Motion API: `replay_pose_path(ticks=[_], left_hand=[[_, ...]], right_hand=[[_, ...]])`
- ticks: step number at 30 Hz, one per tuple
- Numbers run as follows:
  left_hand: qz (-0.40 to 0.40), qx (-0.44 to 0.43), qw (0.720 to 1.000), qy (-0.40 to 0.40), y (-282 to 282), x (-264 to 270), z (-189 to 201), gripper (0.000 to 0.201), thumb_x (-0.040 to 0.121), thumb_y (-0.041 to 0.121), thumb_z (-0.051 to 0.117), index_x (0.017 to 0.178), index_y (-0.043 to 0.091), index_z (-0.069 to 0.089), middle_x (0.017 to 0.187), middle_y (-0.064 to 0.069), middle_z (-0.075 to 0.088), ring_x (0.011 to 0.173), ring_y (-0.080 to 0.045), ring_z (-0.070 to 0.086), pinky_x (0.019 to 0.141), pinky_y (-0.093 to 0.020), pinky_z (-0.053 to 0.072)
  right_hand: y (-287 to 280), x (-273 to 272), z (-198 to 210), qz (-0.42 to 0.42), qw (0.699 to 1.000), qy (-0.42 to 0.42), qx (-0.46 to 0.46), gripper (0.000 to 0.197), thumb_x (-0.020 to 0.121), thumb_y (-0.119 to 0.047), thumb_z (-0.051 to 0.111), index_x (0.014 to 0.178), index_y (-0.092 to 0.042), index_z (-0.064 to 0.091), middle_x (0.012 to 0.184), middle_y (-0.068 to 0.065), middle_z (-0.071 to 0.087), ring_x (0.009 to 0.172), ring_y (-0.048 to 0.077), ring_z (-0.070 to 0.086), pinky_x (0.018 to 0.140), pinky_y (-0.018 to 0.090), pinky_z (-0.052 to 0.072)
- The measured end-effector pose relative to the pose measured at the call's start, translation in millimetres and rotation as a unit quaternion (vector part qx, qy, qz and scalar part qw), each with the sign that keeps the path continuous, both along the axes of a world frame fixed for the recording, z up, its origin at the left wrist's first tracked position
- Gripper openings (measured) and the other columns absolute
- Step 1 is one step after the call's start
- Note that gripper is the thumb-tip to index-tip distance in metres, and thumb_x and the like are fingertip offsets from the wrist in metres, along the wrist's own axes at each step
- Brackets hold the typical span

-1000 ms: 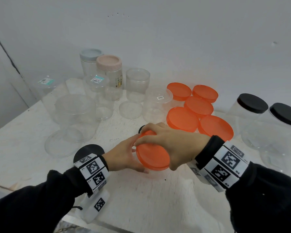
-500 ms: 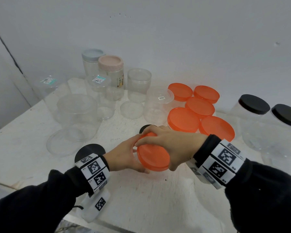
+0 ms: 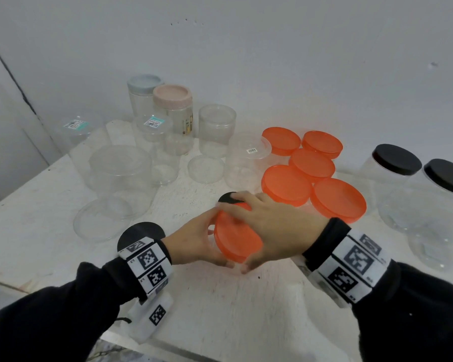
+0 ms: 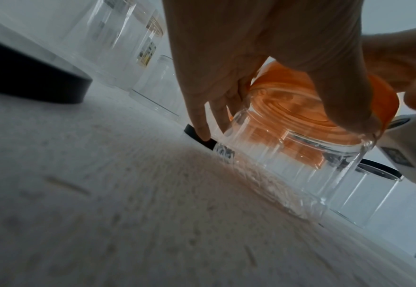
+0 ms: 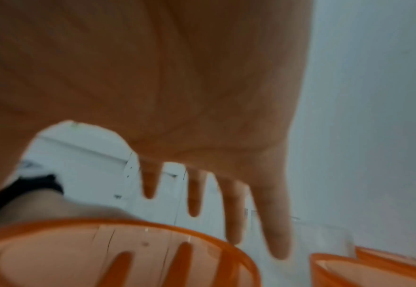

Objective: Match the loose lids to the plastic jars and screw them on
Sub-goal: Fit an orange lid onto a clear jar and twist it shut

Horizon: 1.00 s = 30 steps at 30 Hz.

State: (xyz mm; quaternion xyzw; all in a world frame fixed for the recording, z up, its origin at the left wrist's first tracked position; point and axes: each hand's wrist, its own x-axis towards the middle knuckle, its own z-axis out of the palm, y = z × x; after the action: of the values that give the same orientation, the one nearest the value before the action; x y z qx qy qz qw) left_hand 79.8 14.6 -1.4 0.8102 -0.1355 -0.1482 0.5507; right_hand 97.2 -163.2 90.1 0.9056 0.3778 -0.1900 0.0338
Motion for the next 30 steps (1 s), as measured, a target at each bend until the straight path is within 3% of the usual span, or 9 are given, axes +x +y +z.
replay_pose_path(ticks=[2, 4, 7, 10, 15, 18, 23, 27, 30], left_hand=[[-0.002, -0.005, 1.0, 0.005, 0.5, 0.2, -1.0, 0.092, 0.047, 0.028, 0.091, 0.123, 0.04, 0.039, 0.123, 0.02, 0.05, 0.11, 0.011, 0.049, 0.09, -0.01, 0.042], [-0.003, -0.001, 1.0, 0.006, 0.7, 0.5, -2.0, 0.096, 0.047, 0.029, 0.091, 0.126, 0.04, 0.038, 0.124, 0.016, 0.052, 0.112, 0.005, 0.051, 0.091, -0.012, 0.043], [-0.003, 0.001, 1.0, -0.001, 0.6, 1.1, -2.3, 0.089, 0.053, 0.017, 0.091, 0.123, 0.039, 0.04, 0.121, 0.016, 0.053, 0.11, 0.005, 0.052, 0.088, -0.008, 0.042], [-0.009, 0.013, 1.0, -0.004, 0.1, -0.2, -1.2, 0.093, 0.047, 0.035, 0.089, 0.123, 0.042, 0.036, 0.122, 0.018, 0.052, 0.111, 0.006, 0.051, 0.089, -0.007, 0.041], [-0.005, 0.0, 1.0, 0.002, 0.3, 0.0, -1.8, 0.091, 0.051, 0.023, 0.091, 0.122, 0.043, 0.037, 0.125, 0.017, 0.049, 0.114, 0.005, 0.049, 0.09, -0.01, 0.042], [-0.014, -0.006, 1.0, 0.016, 0.8, -0.9, -2.3, 0.097, 0.05, 0.028, 0.09, 0.127, 0.041, 0.034, 0.127, 0.016, 0.048, 0.115, 0.003, 0.049, 0.09, -0.011, 0.042], [-0.02, 0.0, 1.0, 0.014, 1.2, -2.4, -1.8, 0.1, 0.052, 0.033, 0.088, 0.134, 0.034, 0.03, 0.129, 0.016, 0.047, 0.115, 0.004, 0.049, 0.09, -0.01, 0.042], [-0.026, -0.015, 0.999, 0.017, 1.3, -2.4, -2.3, 0.1, 0.05, 0.036, 0.087, 0.133, 0.036, 0.032, 0.132, 0.018, 0.042, 0.118, 0.008, 0.045, 0.094, -0.013, 0.041], [-0.033, -0.012, 0.999, 0.027, 1.6, -3.1, -1.6, 0.103, 0.047, 0.042, 0.084, 0.135, 0.036, 0.029, 0.134, 0.017, 0.042, 0.119, 0.006, 0.045, 0.094, -0.013, 0.041]], right_hand=[[0.6, 2.6, 4.2, 0.036, 0.998, 0.046, 0.001, 0.1, 0.069, -0.038, 0.078, 0.145, -0.043, 0.012, 0.151, -0.007, 0.005, 0.136, 0.023, 0.015, 0.104, 0.043, 0.037], [1.5, 3.7, 4.7, 0.037, 0.998, 0.048, -0.005, 0.091, 0.071, -0.031, 0.076, 0.141, -0.045, 0.02, 0.147, -0.006, 0.012, 0.128, 0.025, 0.022, 0.1, 0.041, 0.041], [5.4, -1.8, 1.9, -0.011, 1.0, -0.021, -0.005, 0.086, 0.069, -0.057, 0.07, 0.14, -0.044, 0.022, 0.132, -0.001, 0.028, 0.106, 0.024, 0.036, 0.079, 0.031, 0.042], [10.5, -7.6, -1.2, -0.06, 0.994, -0.092, -0.025, 0.092, 0.068, -0.077, 0.056, 0.142, -0.031, 0.025, 0.126, 0.006, 0.037, 0.1, 0.025, 0.047, 0.068, 0.03, 0.038], [4.4, -2.0, 8.4, 0.015, 0.999, 0.027, -0.025, 0.099, 0.071, -0.045, 0.075, 0.144, -0.043, 0.008, 0.151, -0.004, 0.007, 0.134, 0.026, 0.019, 0.1, 0.042, 0.04], [4.2, -0.7, 5.0, 0.031, 0.999, 0.018, -0.037, 0.095, 0.071, -0.034, 0.076, 0.143, -0.047, 0.015, 0.149, -0.004, 0.011, 0.128, 0.028, 0.024, 0.096, 0.039, 0.042], [7.7, -6.2, -0.6, -0.047, 0.996, -0.076, -0.03, 0.102, 0.063, -0.075, 0.063, 0.145, -0.034, 0.016, 0.135, 0.004, 0.033, 0.112, 0.028, 0.043, 0.075, 0.032, 0.04], [2.7, -2.8, 3.7, 0.004, 1.0, 0.027, -0.014, 0.102, 0.069, -0.047, 0.076, 0.144, -0.045, 0.008, 0.152, -0.004, 0.008, 0.135, 0.028, 0.02, 0.102, 0.044, 0.038], [1.8, 0.0, 4.9, 0.028, 0.999, 0.036, -0.027, 0.091, 0.074, -0.033, 0.074, 0.143, -0.047, 0.017, 0.15, -0.006, 0.009, 0.13, 0.029, 0.025, 0.1, 0.043, 0.04]])
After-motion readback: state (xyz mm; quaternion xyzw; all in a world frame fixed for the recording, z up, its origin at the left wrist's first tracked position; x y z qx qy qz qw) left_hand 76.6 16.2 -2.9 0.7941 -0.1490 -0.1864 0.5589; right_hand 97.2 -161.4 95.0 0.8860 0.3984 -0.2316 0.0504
